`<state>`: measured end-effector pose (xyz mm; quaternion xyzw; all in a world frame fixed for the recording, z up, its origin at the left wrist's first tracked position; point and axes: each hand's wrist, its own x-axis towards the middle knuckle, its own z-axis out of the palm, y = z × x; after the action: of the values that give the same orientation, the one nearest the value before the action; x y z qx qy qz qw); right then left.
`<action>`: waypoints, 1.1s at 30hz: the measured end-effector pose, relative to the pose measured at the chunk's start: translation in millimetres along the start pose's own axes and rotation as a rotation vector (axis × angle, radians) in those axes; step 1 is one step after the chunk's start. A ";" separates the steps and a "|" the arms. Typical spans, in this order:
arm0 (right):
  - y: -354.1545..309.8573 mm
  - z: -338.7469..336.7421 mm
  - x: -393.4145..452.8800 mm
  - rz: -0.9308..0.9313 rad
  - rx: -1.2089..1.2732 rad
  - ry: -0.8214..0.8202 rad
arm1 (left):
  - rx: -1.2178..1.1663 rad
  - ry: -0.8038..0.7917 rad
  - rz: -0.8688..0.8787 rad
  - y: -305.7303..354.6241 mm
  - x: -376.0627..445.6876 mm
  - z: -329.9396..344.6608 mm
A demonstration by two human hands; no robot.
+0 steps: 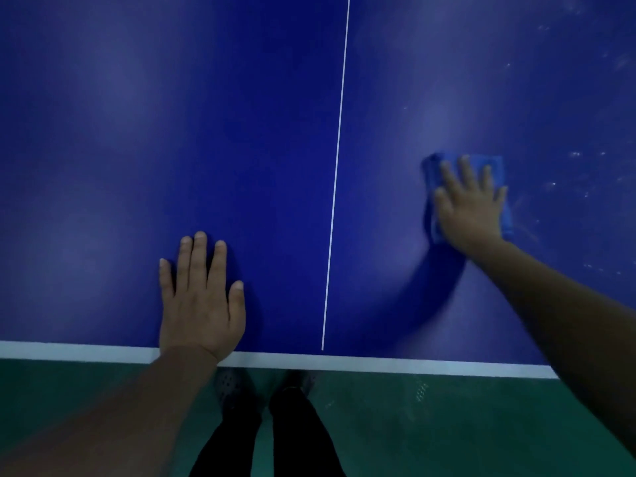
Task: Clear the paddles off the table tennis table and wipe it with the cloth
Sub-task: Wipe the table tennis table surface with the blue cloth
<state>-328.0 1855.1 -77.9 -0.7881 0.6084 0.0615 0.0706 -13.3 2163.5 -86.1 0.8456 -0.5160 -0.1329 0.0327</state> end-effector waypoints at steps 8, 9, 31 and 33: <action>-113.1 41.7 -131.5 -0.575 -0.048 0.048 | -0.014 0.020 -0.001 -1.2 -0.1 1.1; -106.7 47.7 -163.6 -0.785 -0.070 0.012 | -0.013 0.026 -0.004 -1.8 0.1 1.4; -101.1 28.0 -115.3 -0.494 -0.031 -0.003 | 0.007 0.032 -0.028 5.6 4.8 -8.2; -102.7 18.4 -88.5 -0.327 -0.023 -0.044 | -0.048 0.070 -0.016 5.8 13.9 -13.0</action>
<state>-251.2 1968.2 -76.1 -0.8759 0.4695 0.0736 0.0838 -9.0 2147.5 -75.1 0.8528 -0.5044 -0.1158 0.0698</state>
